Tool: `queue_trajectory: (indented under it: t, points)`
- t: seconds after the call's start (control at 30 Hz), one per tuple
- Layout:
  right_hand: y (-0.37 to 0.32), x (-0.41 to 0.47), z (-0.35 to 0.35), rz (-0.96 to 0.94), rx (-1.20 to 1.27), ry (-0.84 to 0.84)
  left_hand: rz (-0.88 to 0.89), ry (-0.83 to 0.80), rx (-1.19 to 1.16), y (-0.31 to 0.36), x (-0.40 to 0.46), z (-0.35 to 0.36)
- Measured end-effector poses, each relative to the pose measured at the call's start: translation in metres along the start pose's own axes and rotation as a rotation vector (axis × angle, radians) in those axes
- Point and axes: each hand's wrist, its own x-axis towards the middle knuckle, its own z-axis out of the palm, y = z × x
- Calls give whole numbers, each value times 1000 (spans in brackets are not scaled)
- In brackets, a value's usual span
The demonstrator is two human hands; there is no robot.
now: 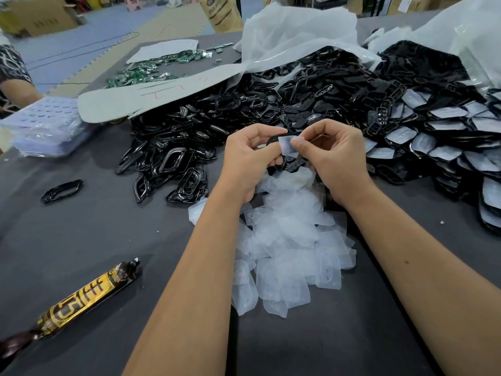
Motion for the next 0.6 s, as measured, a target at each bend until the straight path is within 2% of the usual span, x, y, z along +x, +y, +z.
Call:
queue_trajectory:
  t: [0.2, 0.6]
  points:
    - [2, 0, -1, 3, -34, 35, -38, -58, -97, 0, -1, 1]
    - [4, 2, -1, -18, -139, 86, -130, -45, -210, 6, -1, 4]
